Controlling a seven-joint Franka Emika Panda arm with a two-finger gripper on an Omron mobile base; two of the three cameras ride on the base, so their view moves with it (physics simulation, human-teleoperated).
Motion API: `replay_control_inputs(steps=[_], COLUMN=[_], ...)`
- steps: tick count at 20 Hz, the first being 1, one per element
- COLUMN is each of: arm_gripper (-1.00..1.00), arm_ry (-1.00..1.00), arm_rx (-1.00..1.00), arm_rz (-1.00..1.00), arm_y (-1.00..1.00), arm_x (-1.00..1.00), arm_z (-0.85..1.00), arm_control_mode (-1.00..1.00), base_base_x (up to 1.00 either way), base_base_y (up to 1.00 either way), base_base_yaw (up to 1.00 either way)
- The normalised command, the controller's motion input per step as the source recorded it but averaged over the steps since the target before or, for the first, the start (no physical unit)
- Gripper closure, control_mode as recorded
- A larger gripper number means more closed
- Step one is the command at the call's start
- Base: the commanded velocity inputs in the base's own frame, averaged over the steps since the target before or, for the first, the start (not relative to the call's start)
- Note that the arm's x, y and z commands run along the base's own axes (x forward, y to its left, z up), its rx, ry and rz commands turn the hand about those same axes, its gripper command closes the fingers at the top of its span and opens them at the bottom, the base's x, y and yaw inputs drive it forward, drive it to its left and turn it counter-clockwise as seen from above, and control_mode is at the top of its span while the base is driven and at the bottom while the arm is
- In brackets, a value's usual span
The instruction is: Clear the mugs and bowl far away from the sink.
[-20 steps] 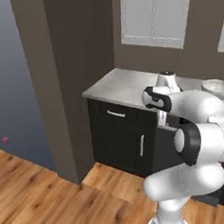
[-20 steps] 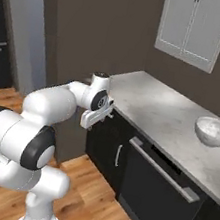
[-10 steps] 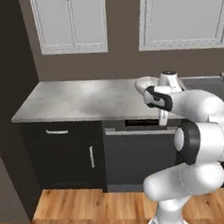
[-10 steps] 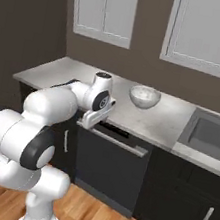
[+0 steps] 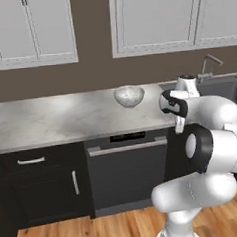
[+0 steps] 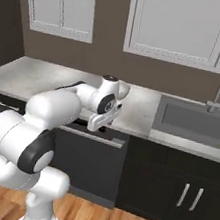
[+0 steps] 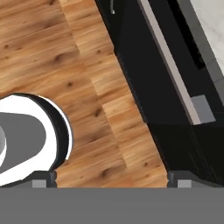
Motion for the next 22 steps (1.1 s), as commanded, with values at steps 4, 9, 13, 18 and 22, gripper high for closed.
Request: replay_control_inputs(steps=[4,9,13,18,22], arm_gripper=[-1.00,-1.00,-1.00,-1.00,-1.00], arm_ry=[0.00,0.00,0.00,0.00,-0.02], arm_rx=[0.00,0.00,0.00,0.00,-0.02], arm_rz=[0.00,0.00,0.00,0.00,0.02], arm_y=[0.00,0.00,0.00,0.00,0.19], arm_x=[0.00,0.00,0.00,0.00,0.04], arm_z=[0.00,0.00,0.00,0.00,-0.02], arm_control_mode=[1.00,1.00,1.00,1.00,-1.00], base_base_x=[0.51,0.49,0.48,0.53,0.32], base_base_y=[0.12,0.13,0.21,0.28,0.33], base_base_yaw=[-0.17,-0.14,-0.09,-0.02,0.00])
